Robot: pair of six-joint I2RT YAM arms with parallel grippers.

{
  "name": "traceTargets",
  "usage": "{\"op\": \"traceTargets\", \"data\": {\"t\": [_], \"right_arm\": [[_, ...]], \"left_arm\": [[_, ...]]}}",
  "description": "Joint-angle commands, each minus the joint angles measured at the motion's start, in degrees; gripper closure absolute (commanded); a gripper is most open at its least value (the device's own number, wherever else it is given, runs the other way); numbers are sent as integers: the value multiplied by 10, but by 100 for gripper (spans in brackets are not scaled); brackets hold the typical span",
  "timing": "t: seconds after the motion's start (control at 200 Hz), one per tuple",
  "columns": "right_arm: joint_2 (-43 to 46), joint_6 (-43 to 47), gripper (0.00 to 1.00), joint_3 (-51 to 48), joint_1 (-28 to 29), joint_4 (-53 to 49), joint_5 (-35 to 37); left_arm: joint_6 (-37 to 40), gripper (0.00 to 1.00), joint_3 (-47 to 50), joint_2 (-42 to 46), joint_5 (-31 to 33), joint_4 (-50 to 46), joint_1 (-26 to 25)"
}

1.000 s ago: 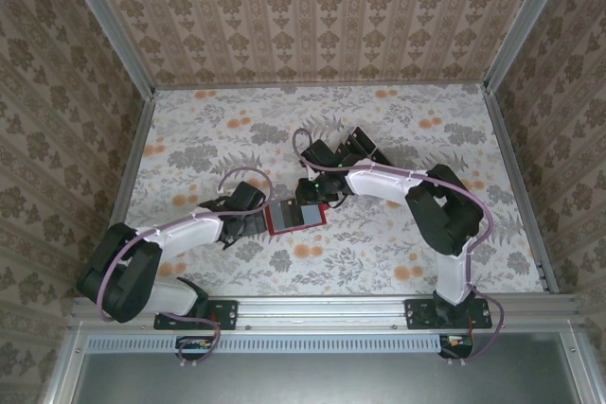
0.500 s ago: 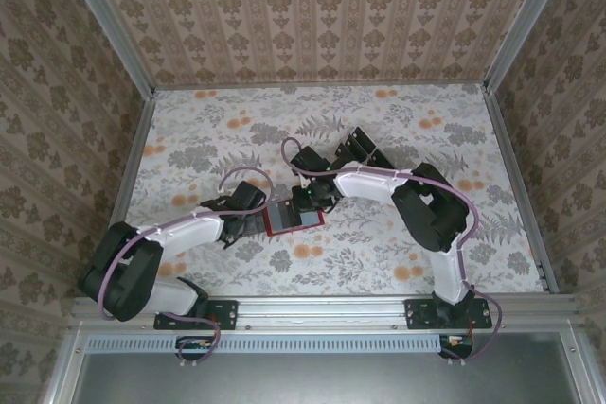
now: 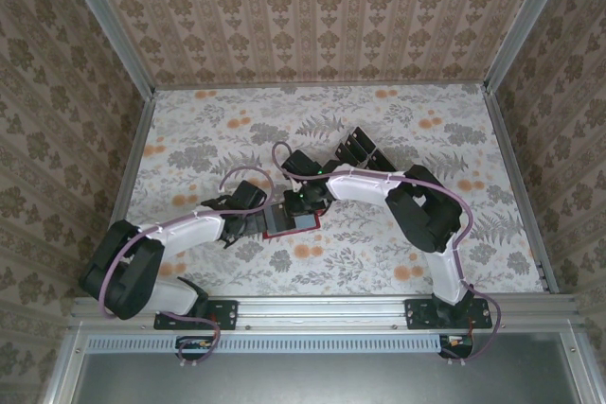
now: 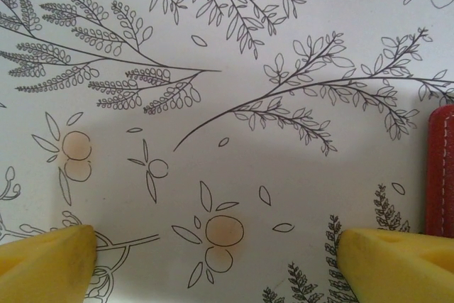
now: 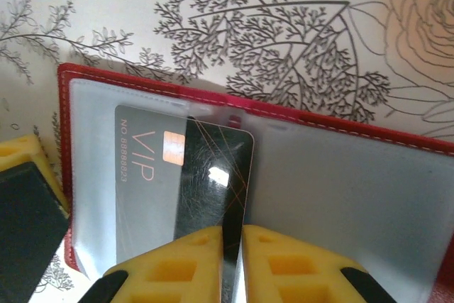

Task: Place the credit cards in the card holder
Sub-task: Insert the credit card into the card slot.

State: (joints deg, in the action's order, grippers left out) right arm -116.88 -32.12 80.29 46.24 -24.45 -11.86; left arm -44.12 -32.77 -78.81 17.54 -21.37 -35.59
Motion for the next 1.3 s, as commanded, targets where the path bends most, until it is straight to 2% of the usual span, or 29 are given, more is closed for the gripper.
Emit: {"op": "traceTargets", "data": {"t": [0.0,0.43,0.83,1.295], "right_arm": [[-15,-11,83,22,9,-9,-12],[-34,-33,84,41,25,7,-40],[39,-28,80,-6,8,5,-10],[2,-21,84,-12,3,3,2]], "left_arm": [[4,0,8,-33,-25,48,1],[3,0,5,-40,-24,49,-5],[4,0,0,-39,-24,46,-7],[6,0,2,-43,-23,48,-7]]}}
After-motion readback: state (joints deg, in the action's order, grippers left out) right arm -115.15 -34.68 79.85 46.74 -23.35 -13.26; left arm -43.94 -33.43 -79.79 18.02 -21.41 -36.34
